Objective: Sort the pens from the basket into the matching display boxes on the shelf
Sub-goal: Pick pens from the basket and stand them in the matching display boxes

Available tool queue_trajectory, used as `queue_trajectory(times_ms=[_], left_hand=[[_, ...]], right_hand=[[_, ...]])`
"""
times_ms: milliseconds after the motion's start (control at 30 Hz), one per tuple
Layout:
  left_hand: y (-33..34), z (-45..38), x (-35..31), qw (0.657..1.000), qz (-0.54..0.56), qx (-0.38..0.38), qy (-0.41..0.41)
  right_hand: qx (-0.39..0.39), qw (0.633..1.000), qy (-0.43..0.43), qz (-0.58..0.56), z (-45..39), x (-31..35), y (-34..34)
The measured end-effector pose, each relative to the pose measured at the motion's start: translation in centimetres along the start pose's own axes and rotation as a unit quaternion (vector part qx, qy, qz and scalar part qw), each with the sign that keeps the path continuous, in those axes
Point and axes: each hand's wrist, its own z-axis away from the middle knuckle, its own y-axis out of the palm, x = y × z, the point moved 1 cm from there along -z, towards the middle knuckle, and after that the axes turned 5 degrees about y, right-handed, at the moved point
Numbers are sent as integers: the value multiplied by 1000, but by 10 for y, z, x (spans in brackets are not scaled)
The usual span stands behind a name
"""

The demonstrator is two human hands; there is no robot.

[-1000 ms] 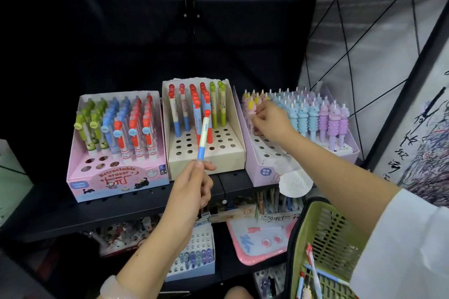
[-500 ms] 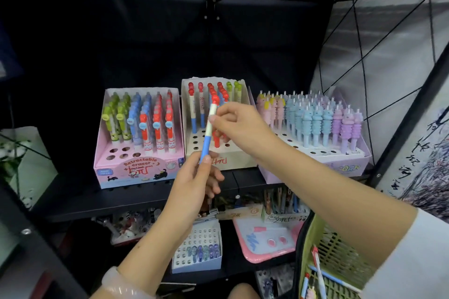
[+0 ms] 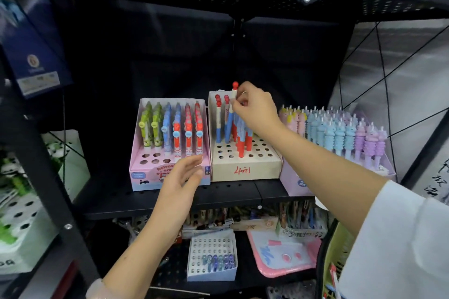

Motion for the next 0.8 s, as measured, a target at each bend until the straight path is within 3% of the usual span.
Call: queue_trajectory(times_ms=[433,533,700,800], left_hand=[[5,-3,6,1000,12,4,-13],[6,-2,7,1000,10,5,-14],[6,0,7,1000,14,7,-15],[4,1,6,1000,11,4,-14]], right_hand=[[-37,999,-5,20,-2,-8,6],[-12,1000,2,21,-2,-6,6],[55,992,20,114,-13,6,0],[52,990,36,122,-14,10,0]])
